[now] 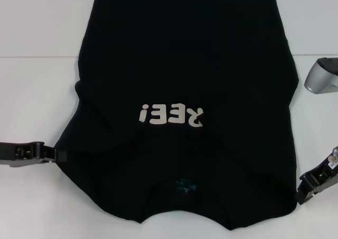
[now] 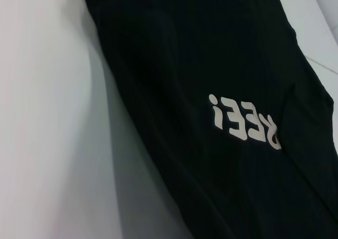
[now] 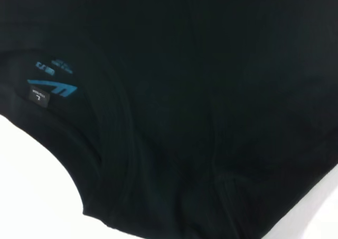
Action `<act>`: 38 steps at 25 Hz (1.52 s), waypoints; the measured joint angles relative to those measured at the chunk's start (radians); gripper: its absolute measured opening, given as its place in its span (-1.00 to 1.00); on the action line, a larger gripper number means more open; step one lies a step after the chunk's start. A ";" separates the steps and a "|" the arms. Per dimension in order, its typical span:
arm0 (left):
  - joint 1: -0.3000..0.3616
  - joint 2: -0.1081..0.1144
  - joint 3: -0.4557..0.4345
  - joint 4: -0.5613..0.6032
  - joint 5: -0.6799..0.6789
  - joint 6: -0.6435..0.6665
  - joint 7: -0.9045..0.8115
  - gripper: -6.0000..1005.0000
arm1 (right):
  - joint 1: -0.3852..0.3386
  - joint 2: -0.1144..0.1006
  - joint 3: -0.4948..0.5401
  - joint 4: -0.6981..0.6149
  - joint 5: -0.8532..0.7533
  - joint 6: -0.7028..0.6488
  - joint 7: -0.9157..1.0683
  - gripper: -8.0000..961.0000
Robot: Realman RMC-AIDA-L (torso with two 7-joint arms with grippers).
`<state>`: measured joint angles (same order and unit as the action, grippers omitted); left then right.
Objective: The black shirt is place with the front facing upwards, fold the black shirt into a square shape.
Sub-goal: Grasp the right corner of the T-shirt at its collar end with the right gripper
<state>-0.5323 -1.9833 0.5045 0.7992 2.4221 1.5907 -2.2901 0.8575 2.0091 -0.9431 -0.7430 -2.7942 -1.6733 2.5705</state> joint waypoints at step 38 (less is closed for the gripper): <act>0.002 0.026 0.000 -0.051 -0.012 0.047 0.028 -0.89 | 0.016 -0.051 0.037 -0.026 0.033 -0.122 -0.036 -0.48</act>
<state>-0.5303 -1.9571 0.5041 0.7486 2.4097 1.6373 -2.2625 0.8731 1.9581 -0.9065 -0.7694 -2.7610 -1.7954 2.5341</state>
